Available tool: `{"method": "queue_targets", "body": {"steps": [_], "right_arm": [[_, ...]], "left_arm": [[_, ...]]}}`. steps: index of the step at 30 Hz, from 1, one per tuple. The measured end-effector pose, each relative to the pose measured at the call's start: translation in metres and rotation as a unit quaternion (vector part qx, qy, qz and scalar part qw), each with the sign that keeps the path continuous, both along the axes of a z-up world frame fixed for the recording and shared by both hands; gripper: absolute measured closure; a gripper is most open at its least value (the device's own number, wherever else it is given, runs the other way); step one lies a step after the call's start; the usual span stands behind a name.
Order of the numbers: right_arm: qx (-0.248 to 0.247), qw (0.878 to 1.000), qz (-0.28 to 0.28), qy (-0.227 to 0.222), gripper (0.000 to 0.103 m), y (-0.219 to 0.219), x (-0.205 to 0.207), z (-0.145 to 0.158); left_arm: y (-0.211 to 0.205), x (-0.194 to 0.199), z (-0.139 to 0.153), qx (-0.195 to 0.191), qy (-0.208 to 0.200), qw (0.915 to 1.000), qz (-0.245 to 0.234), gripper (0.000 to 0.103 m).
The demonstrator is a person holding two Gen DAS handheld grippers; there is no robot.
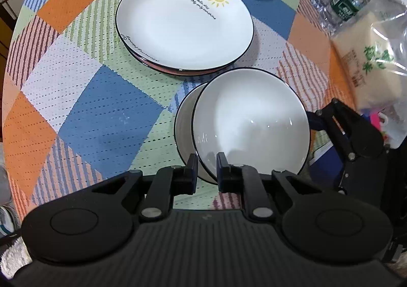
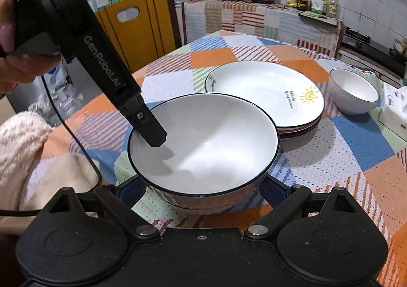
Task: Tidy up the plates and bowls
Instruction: 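Carry the second bowl with both grippers, lower it into the first bowl, release, then move both grippers to the third white bowl by the tissue box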
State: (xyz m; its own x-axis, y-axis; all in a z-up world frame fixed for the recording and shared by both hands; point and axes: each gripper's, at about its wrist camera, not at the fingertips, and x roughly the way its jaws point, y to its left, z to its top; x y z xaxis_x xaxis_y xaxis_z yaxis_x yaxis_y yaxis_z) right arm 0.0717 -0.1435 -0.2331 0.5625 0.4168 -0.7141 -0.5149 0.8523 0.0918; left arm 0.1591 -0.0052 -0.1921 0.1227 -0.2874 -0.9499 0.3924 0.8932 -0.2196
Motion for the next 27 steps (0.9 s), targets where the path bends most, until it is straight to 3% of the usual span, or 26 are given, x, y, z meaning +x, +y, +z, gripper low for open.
{"method": "queue_targets", "body": {"steps": [7,15,27], "right_arm": [[-0.05,0.999,0.011,-0.008,0.005,0.011,-0.003,0.001],[-0.057,0.998,0.02,0.001,0.006,0.013,0.0,-0.002],[-0.06,0.997,0.03,-0.022,0.006,0.009,-0.011,0.009]], "left_arm": [[-0.001,0.0,-0.009,0.008,-0.006,0.9999,0.012,0.09],[-0.002,0.0,-0.017,0.034,-0.014,0.9993,0.0,0.089],[0.006,-0.001,-0.005,0.015,-0.016,0.9997,0.006,0.085]]}}
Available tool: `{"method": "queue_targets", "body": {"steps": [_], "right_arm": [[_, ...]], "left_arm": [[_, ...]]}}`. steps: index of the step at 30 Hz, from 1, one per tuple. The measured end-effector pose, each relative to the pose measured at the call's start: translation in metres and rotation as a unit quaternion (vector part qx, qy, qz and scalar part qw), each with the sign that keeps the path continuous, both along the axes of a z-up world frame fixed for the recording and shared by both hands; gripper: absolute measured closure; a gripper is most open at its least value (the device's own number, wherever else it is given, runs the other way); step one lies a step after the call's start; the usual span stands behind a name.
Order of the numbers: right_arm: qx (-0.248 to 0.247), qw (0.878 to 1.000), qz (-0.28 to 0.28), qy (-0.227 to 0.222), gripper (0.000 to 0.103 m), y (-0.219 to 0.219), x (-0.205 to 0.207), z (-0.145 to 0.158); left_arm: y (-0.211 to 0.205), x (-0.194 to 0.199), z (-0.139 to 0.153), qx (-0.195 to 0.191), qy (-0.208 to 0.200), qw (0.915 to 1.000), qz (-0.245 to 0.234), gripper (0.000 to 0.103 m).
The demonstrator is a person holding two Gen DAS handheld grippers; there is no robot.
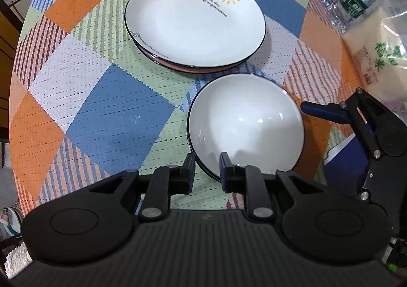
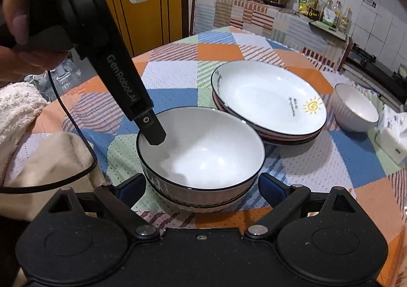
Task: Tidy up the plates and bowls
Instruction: 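Move both grippers to the third white bowl by the tissue box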
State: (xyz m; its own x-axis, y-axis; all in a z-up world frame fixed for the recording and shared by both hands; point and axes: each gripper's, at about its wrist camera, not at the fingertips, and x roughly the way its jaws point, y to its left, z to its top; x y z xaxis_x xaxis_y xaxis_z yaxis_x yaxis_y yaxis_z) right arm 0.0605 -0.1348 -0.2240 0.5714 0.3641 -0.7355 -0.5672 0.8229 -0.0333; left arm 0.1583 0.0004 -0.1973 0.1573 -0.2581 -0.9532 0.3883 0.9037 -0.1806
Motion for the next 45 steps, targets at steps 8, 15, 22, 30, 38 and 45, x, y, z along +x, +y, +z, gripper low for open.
{"method": "queue_targets", "body": {"steps": [8,15,22,30,38,45], "right_arm": [[0.027,0.999,-0.021,-0.021,0.006,-0.034,-0.001,0.027],[0.07,0.994,-0.074,-0.049,0.006,-0.074,0.017,0.048],[0.069,0.982,-0.111,-0.136,0.006,-0.102,0.039,0.061],[0.041,0.98,-0.141,-0.133,0.006,-0.114,0.089,0.046],[0.016,0.982,-0.168,-0.081,0.006,-0.123,0.145,0.006],[0.037,0.976,-0.207,-0.053,0.006,-0.138,0.177,-0.025]], "left_arm": [[-0.002,0.003,0.032,-0.021,-0.025,0.9995,-0.003,0.082],[-0.013,0.023,0.053,-0.036,-0.037,0.9987,-0.001,0.082],[-0.028,0.051,0.069,-0.054,-0.065,0.9965,-0.006,0.082],[-0.054,0.089,0.061,-0.089,-0.093,0.9915,-0.016,0.082],[-0.082,0.128,0.019,-0.104,-0.095,0.99,-0.008,0.082],[-0.096,0.157,0.002,-0.122,-0.123,0.9849,0.006,0.082]]}}
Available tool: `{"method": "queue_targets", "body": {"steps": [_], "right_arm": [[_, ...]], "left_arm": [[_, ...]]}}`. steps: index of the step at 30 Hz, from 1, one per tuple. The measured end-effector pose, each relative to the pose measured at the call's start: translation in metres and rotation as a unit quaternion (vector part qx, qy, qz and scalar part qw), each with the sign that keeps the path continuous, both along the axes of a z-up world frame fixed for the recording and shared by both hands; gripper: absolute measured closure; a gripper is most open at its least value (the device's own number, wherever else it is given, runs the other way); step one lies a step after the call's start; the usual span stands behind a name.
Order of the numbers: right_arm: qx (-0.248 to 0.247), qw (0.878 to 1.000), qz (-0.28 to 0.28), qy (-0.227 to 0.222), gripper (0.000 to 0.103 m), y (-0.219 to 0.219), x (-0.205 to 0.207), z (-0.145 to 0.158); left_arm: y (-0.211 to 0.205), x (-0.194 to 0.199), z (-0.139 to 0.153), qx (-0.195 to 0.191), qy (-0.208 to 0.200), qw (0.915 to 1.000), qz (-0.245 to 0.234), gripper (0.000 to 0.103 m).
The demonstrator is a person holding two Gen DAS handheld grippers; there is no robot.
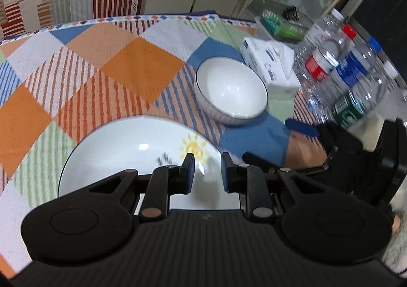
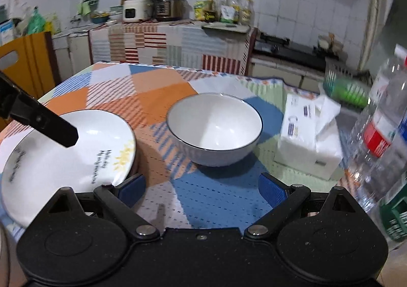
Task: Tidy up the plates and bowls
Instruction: 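Move both grippers to the third white bowl by the tissue box, then grasp the third bowl rim with the left gripper while the right gripper grasps it too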
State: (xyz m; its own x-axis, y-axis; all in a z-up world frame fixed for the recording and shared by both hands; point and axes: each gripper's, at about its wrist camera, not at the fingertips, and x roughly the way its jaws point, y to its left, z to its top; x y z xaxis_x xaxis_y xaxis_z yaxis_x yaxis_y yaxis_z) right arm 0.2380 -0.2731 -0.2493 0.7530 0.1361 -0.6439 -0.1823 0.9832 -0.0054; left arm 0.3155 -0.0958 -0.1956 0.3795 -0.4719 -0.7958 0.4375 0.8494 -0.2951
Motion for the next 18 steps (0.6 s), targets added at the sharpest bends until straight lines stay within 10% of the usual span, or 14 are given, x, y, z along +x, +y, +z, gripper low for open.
{"method": "queue_targets", "body": {"steps": [18], "right_arm": [[0.012,1.0,-0.017,0.008,0.006,-0.009,0.062,-0.049]], "left_arm": [[-0.062,0.072,-0.042,0.003,-0.019,0.9981,0.058,0.072]]}}
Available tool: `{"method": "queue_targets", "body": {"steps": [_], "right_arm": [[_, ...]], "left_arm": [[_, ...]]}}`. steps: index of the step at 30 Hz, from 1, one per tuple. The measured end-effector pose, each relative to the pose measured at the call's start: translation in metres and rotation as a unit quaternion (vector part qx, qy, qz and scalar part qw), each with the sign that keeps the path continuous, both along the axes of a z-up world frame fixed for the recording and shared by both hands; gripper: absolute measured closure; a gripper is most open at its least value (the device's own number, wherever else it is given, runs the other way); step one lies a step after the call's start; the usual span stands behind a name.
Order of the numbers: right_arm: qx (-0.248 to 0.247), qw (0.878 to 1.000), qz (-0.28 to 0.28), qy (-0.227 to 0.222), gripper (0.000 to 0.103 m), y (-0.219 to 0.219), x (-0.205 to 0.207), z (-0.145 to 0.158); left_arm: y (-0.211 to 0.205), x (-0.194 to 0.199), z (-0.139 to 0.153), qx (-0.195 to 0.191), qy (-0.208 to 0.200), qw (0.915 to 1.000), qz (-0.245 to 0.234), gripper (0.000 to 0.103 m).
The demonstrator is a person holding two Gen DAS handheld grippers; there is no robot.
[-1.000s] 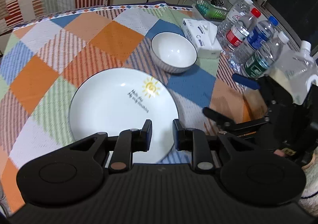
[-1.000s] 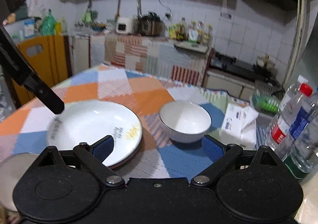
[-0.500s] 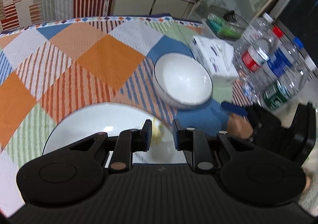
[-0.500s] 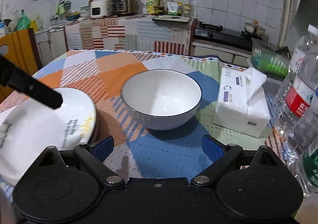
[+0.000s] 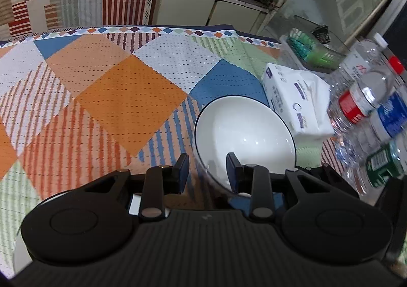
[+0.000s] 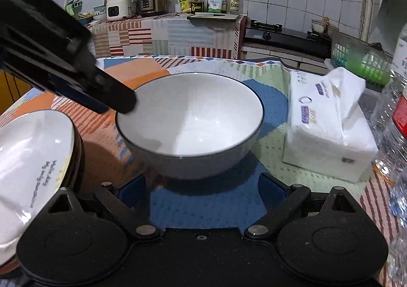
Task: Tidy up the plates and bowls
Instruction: 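Grasp the third bowl rim with the left gripper while the right gripper grasps it too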
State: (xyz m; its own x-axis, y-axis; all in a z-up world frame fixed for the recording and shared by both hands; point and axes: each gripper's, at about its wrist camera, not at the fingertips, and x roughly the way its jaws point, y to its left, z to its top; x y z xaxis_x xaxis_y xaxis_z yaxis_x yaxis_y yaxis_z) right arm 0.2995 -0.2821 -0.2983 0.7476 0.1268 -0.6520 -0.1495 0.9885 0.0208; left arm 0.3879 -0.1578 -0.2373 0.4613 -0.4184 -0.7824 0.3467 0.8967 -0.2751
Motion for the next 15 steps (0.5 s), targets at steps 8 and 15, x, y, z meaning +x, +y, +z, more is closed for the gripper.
{"method": "queue_targets", "body": {"steps": [8,15], "right_arm": [[-0.018,1.0,0.008,-0.007,0.006,0.007,0.013,0.003],[-0.041,0.999,0.024,-0.008,0.006,0.011,0.017,0.003]], "left_arm": [[-0.016,0.002,-0.01,0.028,-0.012,0.9995,0.0,0.078],[-0.019,0.01,-0.019,0.035,0.02,0.9991,0.013,0.083]]}}
